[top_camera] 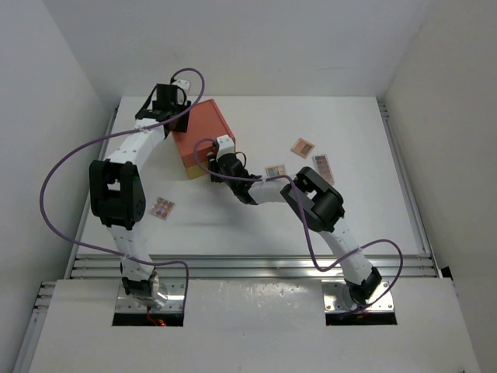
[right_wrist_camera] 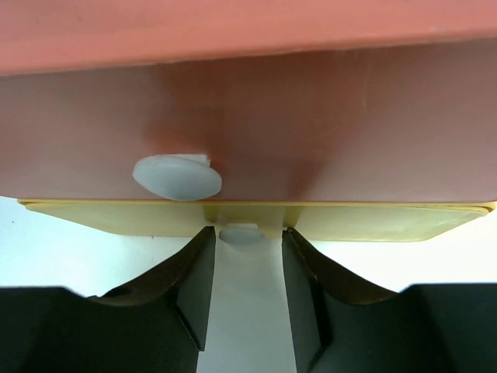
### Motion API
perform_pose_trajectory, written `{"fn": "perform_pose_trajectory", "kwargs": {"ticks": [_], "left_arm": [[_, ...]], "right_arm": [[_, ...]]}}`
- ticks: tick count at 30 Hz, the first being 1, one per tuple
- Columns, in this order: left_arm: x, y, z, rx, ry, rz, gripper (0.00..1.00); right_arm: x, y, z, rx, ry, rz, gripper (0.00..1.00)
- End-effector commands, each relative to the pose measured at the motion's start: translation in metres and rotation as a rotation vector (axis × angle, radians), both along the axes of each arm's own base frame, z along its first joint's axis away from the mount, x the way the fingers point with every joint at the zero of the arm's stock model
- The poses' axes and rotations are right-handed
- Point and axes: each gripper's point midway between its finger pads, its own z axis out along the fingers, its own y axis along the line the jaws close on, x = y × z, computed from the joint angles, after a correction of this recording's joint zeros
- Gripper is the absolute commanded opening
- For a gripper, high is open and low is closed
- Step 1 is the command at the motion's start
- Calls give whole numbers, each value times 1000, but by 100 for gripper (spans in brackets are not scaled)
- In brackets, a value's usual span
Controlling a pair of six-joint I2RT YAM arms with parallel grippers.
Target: Organize the makeup
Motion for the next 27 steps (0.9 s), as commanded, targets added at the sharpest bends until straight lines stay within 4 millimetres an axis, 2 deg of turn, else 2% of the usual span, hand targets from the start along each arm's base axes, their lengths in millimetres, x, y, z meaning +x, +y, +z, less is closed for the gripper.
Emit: {"fn": "perform_pose_trajectory", "kwargs": {"ticks": [1,4,6,8,9,10,11,12,13,14,15,16,17,18,19,20,21,23,24,25,27], "left_arm": [[-21,-7,-49,-5,169,-24,50],[-21,-7,-49,-5,169,-24,50],[-19,-8,-45,-6,160,-24,50],[-21,-7,-51,-4,178,-23,50],[-18,-8,-47,-5,169,-24,50],[-18,-8,-47,-5,169,-24,50],[-18,-8,-47,-5,169,-24,50],[-21,-7,-49,-4,180,-23,50],[-18,-8,-45,-5,169,-24,50],[-18,-8,-45,-5,169,-24,50],[-18,-8,-45,-5,169,-24,50],[-18,-8,-45,-5,169,-24,50],[-18,-8,-45,-5,169,-24,50],[-20,-8,-46,-4,178,-23,50],[-18,-8,-42,-5,169,-24,50],[-18,-8,-42,-5,169,-24,50],[-18,-8,-42,-5,169,-24,50],[-16,-8,-39,-6,160,-24,50],[-16,-3,-39,-7,160,-15,50],[-16,-3,-39,-7,160,-14,50],[-16,-3,-39,-7,160,-14,50]], "right_arm": [[18,7,32,60,-95,-22,40],[19,4,29,53,-93,-25,27],[19,2,27,45,-91,-30,14],[17,2,28,52,-95,-22,8],[16,-2,26,47,-92,-16,2],[12,-4,24,48,-92,-10,0],[11,-6,34,60,-102,-11,0],[2,-12,21,37,-78,-4,0],[-2,-13,20,38,-77,3,0],[-4,-14,37,55,-96,13,0],[-16,-21,22,27,-68,25,0],[-19,-24,22,20,-75,36,0],[-23,-22,34,36,-89,46,0],[-38,-33,22,12,-64,58,0],[-43,-36,30,16,-73,61,0],[-56,-40,19,-4,-51,76,0],[-61,-42,26,-10,-63,83,0],[-86,-52,16,-44,-40,105,0],[-90,-53,30,-29,-55,109,0],[-108,-59,14,-61,-23,133,0],[-117,-63,15,-57,-8,134,0]]}}
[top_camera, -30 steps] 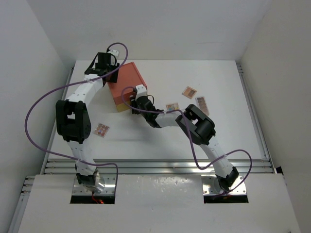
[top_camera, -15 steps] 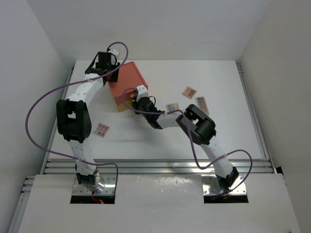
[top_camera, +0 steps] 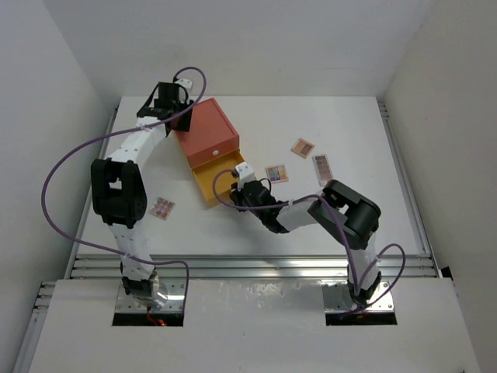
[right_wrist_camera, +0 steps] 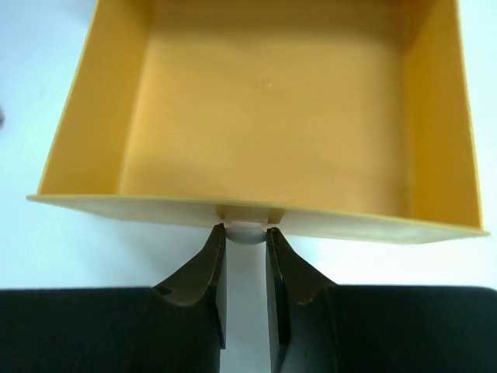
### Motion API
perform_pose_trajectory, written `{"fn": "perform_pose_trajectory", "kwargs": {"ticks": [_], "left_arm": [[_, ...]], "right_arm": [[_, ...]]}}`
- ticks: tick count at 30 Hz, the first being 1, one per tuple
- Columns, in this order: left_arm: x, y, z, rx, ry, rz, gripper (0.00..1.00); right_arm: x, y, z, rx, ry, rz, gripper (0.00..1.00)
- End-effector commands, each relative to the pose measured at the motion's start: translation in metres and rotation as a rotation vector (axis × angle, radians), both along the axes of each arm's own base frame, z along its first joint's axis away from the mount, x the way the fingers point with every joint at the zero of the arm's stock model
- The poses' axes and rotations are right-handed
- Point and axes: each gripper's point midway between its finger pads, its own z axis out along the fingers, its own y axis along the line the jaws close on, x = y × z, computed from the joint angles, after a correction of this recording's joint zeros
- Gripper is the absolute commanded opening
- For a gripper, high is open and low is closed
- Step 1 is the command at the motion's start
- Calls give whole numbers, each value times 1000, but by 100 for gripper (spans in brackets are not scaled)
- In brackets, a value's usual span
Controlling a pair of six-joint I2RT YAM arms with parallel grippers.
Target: Organize the makeup
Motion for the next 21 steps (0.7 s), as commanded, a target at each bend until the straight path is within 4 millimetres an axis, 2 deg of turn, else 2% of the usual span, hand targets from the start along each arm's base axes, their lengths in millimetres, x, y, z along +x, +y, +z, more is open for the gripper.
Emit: {"fn": "perform_pose_trajectory", "kwargs": {"ticks": [1,4,6,7,8,10,11,12,13,14,15,16,18,19,20,21], "left_arm": [[-18,4,-39,14,147,4,50],[-18,6,-39,20,146,11,50],[-16,5,-35,19,136,11,50],[-15,5,-31,19,133,11,52],[-16,6,-28,26,136,5,52],[-14,6,-26,26,139,5,55],[-11,5,-16,24,121,5,63],[-11,5,-8,23,112,5,72],[-8,5,0,20,92,5,77],[-10,5,19,17,60,5,84],[-10,3,30,8,36,-2,98],[-10,2,43,6,11,-15,100],[-12,3,82,5,-71,-20,100],[-16,2,95,12,-91,-40,100],[-20,1,108,20,-116,-63,100],[-36,1,133,36,-146,-98,100]], "right_arm": [[-20,0,17,23,-21,26,0],[-25,-8,9,25,-2,2,0],[-26,-7,10,25,-10,10,12],[-26,-5,12,20,-24,39,20],[-27,-2,17,25,-34,50,43],[-31,0,18,6,-39,92,61],[-34,-2,21,9,-41,95,68],[-36,-3,20,-3,-38,102,80],[-40,-2,25,-4,-46,121,84],[-42,-5,27,-7,-50,124,87],[-43,-9,33,-6,-62,129,94],[-50,-11,30,-18,-54,146,99],[-54,-15,44,-21,-75,164,100],[-64,-12,45,-25,-67,205,100],[-71,-19,36,-83,-39,231,100],[-77,-19,56,-48,-53,265,100]]}}
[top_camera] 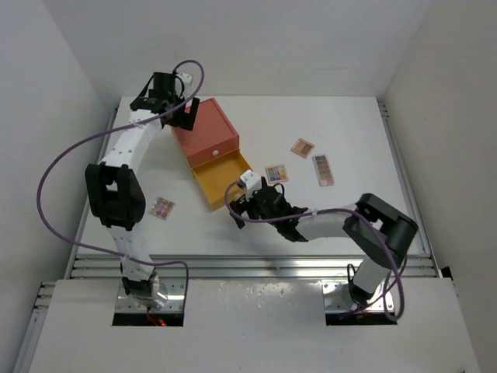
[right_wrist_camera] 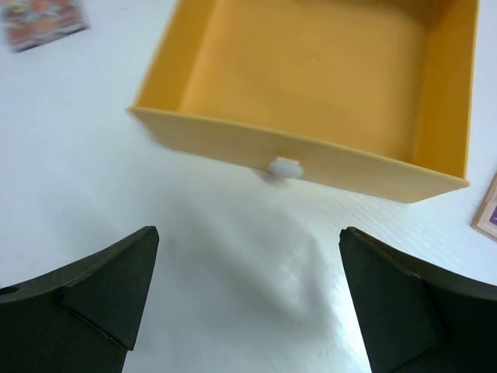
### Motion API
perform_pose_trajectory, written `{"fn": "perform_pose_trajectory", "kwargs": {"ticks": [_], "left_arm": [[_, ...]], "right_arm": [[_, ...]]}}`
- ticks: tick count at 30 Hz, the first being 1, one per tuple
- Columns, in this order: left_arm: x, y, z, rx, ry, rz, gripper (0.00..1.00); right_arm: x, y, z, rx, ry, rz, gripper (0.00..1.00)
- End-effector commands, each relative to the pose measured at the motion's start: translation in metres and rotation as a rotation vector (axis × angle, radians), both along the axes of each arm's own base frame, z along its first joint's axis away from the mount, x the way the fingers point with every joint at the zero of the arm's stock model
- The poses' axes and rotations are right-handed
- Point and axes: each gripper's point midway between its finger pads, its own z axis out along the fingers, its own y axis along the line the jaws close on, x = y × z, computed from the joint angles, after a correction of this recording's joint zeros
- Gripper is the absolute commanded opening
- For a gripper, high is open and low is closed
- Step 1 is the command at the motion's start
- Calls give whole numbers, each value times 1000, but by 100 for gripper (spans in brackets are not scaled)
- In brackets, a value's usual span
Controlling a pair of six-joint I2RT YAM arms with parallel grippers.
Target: Organize the makeup
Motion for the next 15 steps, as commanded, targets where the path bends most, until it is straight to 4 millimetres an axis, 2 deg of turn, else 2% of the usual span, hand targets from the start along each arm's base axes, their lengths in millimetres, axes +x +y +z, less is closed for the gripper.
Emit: {"fn": "perform_pose_trajectory", "kwargs": {"ticks": [1,2,3,4,5,6,7,8,9,10,11,12,13,14,15], "left_arm": [[-34,2,116,77,-202,-147,100],[-48,7,106,101,-166,-225,100],[-66,11,99,142,-128,-309,100],[-90,22,118,247,-177,-451,100],[-104,28,111,300,-160,-513,100],[-131,34,68,328,-45,-593,100],[-146,42,56,468,-17,-745,100],[-168,51,53,543,-7,-811,100],[-193,56,13,571,91,-913,100],[-212,59,-4,598,151,-1001,100],[-220,62,-14,669,173,-1119,100],[-228,63,-29,646,211,-1182,100],[-236,62,-41,627,250,-1265,100],[-237,58,-51,575,258,-1301,100],[-227,61,-64,528,282,-1319,100]], "right_arm": [[-30,4,28,0,8,158,100],[-38,-2,45,-21,-12,200,100],[-44,-6,46,-37,-5,228,100],[-59,-15,37,-102,33,291,100],[-65,-27,40,-147,38,317,100],[-74,-34,43,-169,57,347,100],[-72,-41,53,-185,15,377,100],[-76,-45,51,-201,20,396,100],[-82,-52,52,-224,23,438,100],[-84,-53,56,-210,20,462,100],[-76,-62,56,-206,28,439,100],[-78,-63,58,-190,41,455,100],[-70,-66,64,-164,46,440,100],[-64,-70,64,-143,58,430,100],[-55,-76,67,-117,68,393,100]]}}
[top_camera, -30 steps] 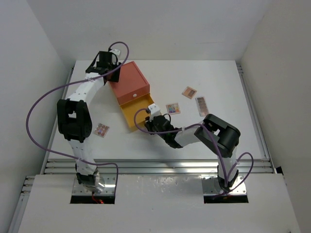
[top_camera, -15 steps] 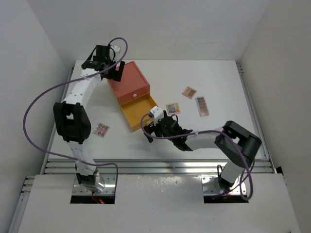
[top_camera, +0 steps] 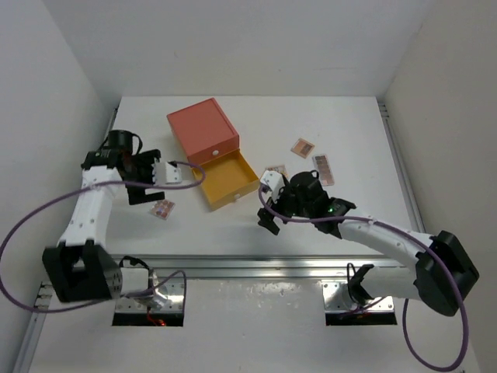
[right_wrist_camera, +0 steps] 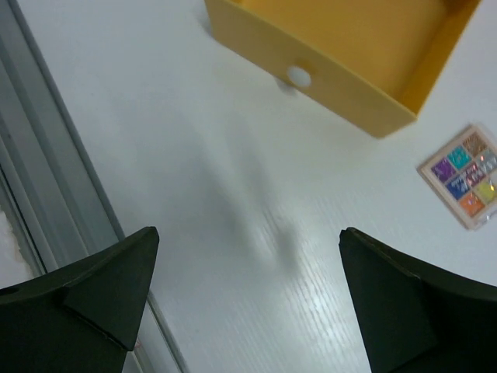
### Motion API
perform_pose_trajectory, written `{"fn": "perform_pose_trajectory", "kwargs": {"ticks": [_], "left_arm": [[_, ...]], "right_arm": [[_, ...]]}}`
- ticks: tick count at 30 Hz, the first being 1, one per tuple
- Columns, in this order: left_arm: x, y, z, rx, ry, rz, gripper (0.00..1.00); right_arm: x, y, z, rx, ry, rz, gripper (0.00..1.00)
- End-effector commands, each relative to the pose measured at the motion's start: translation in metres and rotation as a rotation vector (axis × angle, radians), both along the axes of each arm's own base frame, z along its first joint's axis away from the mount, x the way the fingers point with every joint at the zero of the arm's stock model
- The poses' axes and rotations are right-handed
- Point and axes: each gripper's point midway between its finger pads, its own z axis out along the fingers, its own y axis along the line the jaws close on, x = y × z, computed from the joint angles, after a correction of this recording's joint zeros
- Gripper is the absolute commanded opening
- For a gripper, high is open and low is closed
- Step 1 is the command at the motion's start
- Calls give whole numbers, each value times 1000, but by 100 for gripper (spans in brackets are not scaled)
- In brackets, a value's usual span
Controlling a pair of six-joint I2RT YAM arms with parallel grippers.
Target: Organize the makeup
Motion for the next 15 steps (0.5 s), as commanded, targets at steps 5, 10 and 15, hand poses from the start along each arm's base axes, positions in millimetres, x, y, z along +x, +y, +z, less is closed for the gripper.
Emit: {"fn": "perform_pose_trajectory", "kwargs": {"ticks": [5,10,15], "left_arm": [[10,-13,-80,-39,232,-397,100],[1,-13,-128,67,252,-546,100],[9,-13,-149,44,348,-579,100]], "right_arm": [[22,-19,7,105,65,10,100],[36,-38,5,147,83,-63,100],[40,-47,9,143,70,-112,100]]}}
